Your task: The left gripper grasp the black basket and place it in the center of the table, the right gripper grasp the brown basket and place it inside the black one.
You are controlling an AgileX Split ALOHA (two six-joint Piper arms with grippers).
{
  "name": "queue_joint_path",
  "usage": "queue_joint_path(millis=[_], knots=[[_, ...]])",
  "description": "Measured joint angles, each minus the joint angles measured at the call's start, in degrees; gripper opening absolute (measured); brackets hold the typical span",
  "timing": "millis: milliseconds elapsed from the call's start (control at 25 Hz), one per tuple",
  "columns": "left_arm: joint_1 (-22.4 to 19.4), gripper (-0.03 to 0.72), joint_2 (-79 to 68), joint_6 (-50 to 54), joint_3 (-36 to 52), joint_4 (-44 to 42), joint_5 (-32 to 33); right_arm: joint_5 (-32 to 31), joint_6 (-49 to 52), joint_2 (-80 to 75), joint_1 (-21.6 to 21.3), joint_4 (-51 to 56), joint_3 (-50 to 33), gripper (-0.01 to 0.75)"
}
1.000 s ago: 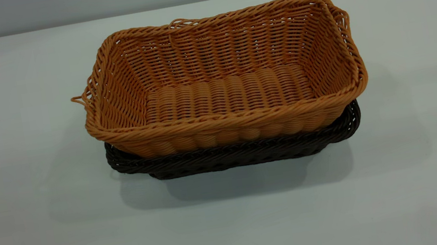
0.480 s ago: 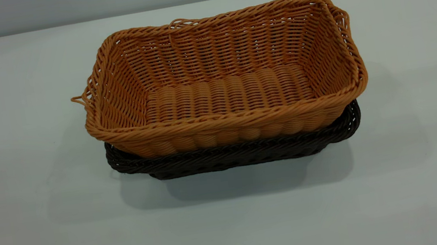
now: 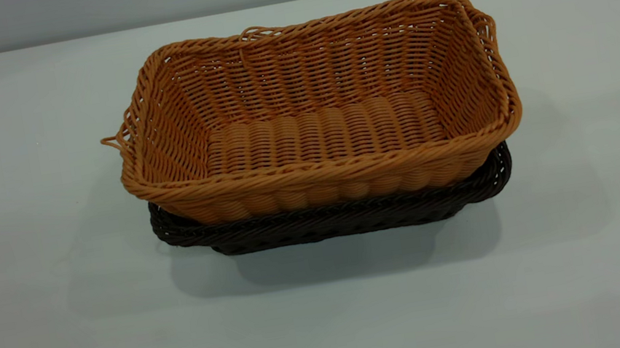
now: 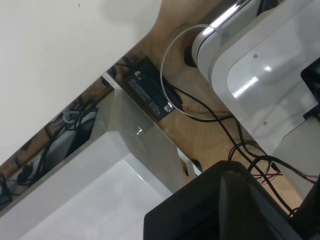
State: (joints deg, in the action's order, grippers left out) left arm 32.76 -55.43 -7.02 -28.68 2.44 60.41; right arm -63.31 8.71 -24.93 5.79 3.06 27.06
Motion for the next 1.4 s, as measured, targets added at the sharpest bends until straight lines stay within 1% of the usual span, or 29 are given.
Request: queue_joint_path(millis=[80,200,360,480,600,680,800,1200,1400], knots=[[-0.16,0.318,0.00,0.00,0.00,0.00,0.00,0.00,0.00,0.96,-3.01,0.00,0.00,0.439],[-3.22,0.318,0.00,0.00,0.00,0.11,0.04,0.00,0.00,4.59,-5.71,0.00,0.00,0.439],[-13.13,0.318,1.04,0.00,0.00,0.06,0.04,-0.15,0.00,12.05,-6.15,0.00,0.00,0.439],[-21.63,0.318,4.43,0.00,0.00,0.01,0.04,-0.40,0.00,17.40,-6.15,0.00,0.00,0.439],[-27.64,0.318,9.28,0.00,0.00,-0.01,0.46,-0.45,0.00,22.00,-6.15,0.00,0.00,0.439],[-30.08,0.318,13.91,0.00,0.00,-0.01,1.04,-0.76,0.00,24.75,-6.15,0.00,0.00,0.439],[-31.51,0.318,21.19,0.00,0.00,-0.01,2.28,-0.91,0.00,25.87,-6.15,0.00,0.00,0.439],[-31.57,0.318,47.36,0.00,0.06,-0.01,4.01,-0.98,0.00,25.87,-6.15,0.10,0.00,0.439],[-32.11,0.318,56.31,0.00,0.06,-0.01,5.24,-0.98,0.00,25.87,-6.15,0.12,0.00,0.439]])
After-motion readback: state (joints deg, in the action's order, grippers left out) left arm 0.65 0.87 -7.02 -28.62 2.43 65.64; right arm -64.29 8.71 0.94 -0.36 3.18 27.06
